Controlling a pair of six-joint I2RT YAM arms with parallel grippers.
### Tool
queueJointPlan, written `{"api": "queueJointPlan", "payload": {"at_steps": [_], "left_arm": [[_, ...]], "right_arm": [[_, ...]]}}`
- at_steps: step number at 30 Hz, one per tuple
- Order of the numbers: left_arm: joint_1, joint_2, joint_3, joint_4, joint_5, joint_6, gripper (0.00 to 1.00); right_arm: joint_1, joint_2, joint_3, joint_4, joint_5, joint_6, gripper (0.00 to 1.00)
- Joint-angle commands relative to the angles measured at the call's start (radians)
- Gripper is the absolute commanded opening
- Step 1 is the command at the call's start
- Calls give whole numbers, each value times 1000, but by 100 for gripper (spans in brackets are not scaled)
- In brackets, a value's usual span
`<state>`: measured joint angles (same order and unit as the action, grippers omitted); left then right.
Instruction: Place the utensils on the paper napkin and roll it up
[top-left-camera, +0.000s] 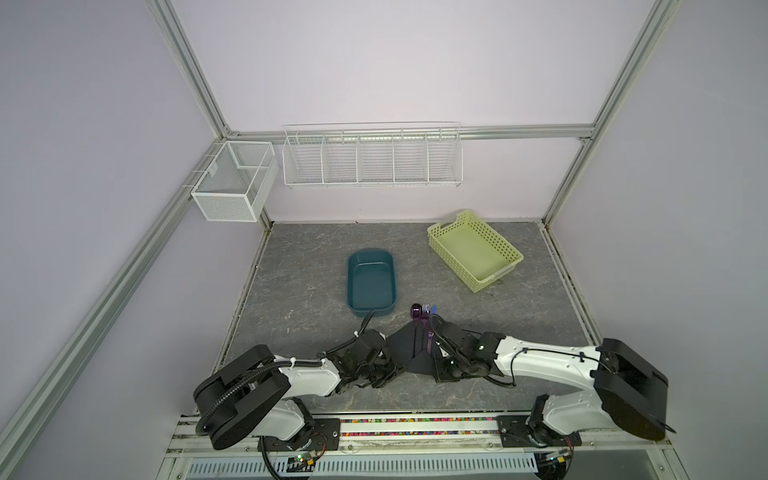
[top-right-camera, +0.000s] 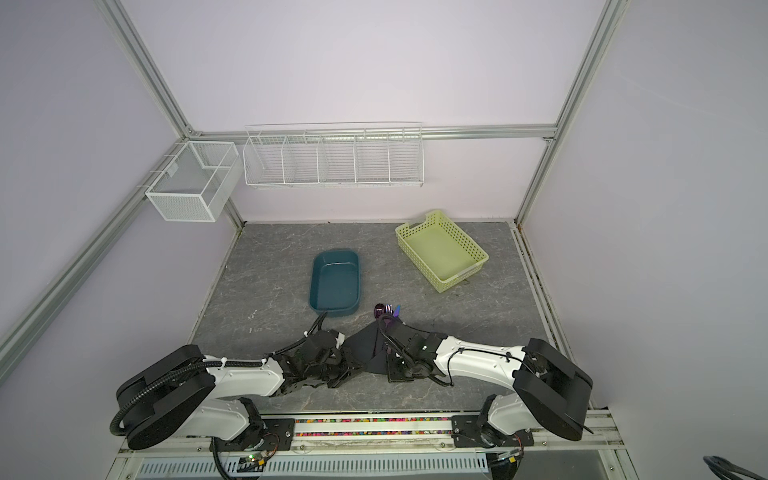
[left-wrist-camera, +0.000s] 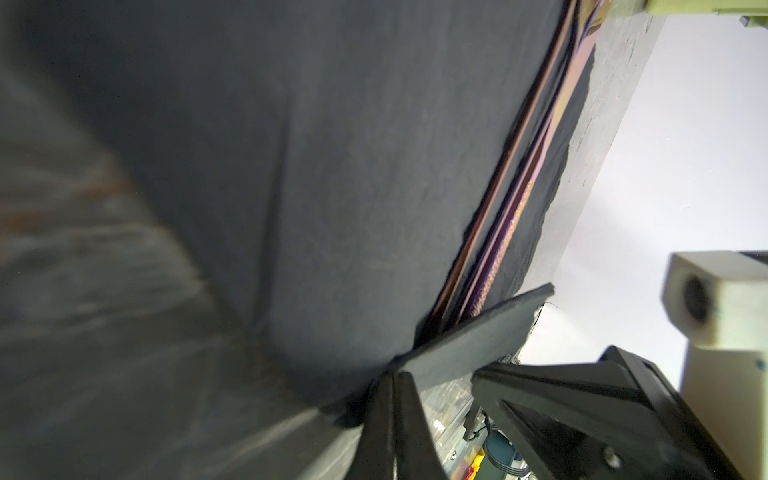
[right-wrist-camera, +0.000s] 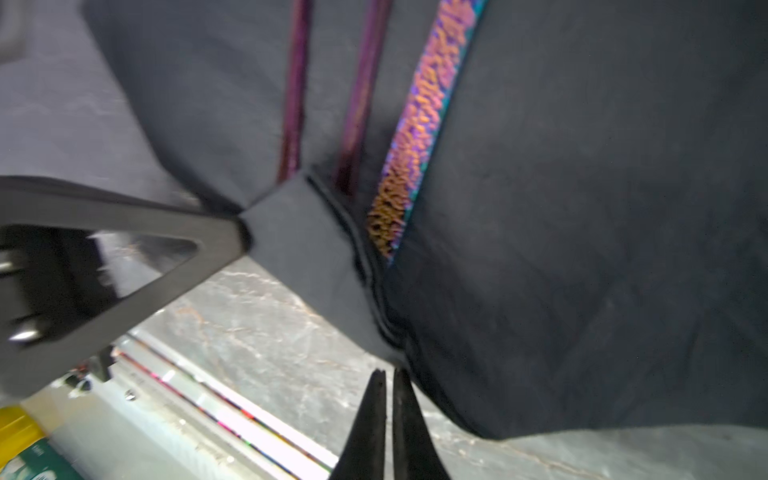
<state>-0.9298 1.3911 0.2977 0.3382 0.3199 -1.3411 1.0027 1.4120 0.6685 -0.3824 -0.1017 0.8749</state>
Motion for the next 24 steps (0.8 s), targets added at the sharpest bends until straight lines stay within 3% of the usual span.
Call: {"api": "queueJointPlan", "payload": {"at_steps": [1, 14, 24], "left_arm": [[-3, 9, -2, -102, -16, 11, 0], [-9, -27, 24, -160, 0, 51, 0], [-12, -130, 149, -344, -18, 141, 0]], "right_arm": [[-7, 24, 18, -38, 24, 0, 10], [-40, 27, 7, -95, 33, -63, 9], [-71, 40, 6, -111, 5, -118, 9]]}}
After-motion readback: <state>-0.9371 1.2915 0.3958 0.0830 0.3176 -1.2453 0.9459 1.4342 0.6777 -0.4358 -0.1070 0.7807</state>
